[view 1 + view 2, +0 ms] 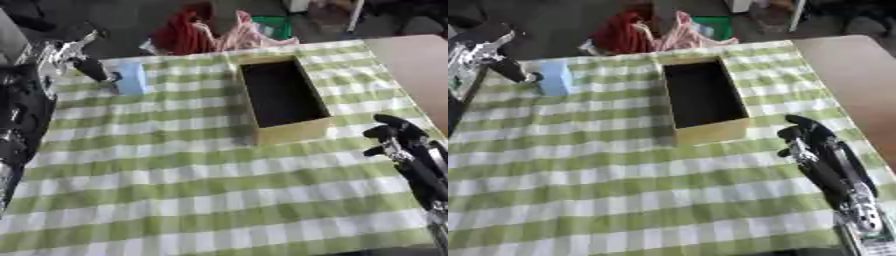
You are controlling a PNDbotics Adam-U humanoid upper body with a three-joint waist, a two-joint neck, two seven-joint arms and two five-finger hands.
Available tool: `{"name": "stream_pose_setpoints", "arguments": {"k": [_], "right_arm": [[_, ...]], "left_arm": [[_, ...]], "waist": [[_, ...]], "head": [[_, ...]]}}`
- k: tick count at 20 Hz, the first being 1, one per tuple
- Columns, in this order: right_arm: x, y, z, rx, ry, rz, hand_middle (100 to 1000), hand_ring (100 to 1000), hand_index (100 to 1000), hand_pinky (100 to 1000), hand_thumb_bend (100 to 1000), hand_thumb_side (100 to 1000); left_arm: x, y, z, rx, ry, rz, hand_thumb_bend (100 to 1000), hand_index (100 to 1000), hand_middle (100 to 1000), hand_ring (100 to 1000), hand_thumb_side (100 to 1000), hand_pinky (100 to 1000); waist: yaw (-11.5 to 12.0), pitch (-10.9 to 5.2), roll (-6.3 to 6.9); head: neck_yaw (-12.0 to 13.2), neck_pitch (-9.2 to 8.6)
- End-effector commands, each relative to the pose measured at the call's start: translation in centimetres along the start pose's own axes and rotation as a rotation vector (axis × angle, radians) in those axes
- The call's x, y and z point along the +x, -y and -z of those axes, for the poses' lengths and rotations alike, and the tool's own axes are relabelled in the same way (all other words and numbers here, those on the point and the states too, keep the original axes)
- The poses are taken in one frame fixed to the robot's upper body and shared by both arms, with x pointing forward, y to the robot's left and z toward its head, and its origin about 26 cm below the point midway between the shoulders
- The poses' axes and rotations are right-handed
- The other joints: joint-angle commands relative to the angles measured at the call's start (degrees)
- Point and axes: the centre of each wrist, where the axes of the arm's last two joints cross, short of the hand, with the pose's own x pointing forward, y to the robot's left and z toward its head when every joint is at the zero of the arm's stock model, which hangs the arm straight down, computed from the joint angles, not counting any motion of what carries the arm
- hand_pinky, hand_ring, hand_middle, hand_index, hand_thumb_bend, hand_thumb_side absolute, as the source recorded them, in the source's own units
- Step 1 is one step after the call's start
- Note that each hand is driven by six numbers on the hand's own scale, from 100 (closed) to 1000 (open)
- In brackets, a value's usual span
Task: Pick up objects on the table and place them in the box.
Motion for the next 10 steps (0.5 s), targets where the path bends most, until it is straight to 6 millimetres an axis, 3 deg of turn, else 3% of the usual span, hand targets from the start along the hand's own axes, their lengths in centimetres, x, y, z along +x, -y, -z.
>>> {"name": "stream_pose_setpoints", "arguments": {"k": [1, 10], "right_arm": [[0.96, 0.49, 0.5, 0.006, 0.035, -0.025, 625, 778, 847, 583, 100, 548], [1.21, 0.6, 0.71, 0.006, 0.044, -0.035, 625, 779, 848, 583, 100, 552]], "left_arm": [[-0.65, -1.62, -0.2, 0.058, -0.009, 0.0, 506, 891, 854, 825, 251, 826], [-0.85, -0.99, -0.28, 0.109, -0.018, -0.007, 458, 894, 877, 835, 195, 831]], "waist": [[-0.32, -0.3, 0.05], [-1.19, 1.36, 0.81]], "head": [[-0.18, -0.67], [-0.46, -1.42]]}}
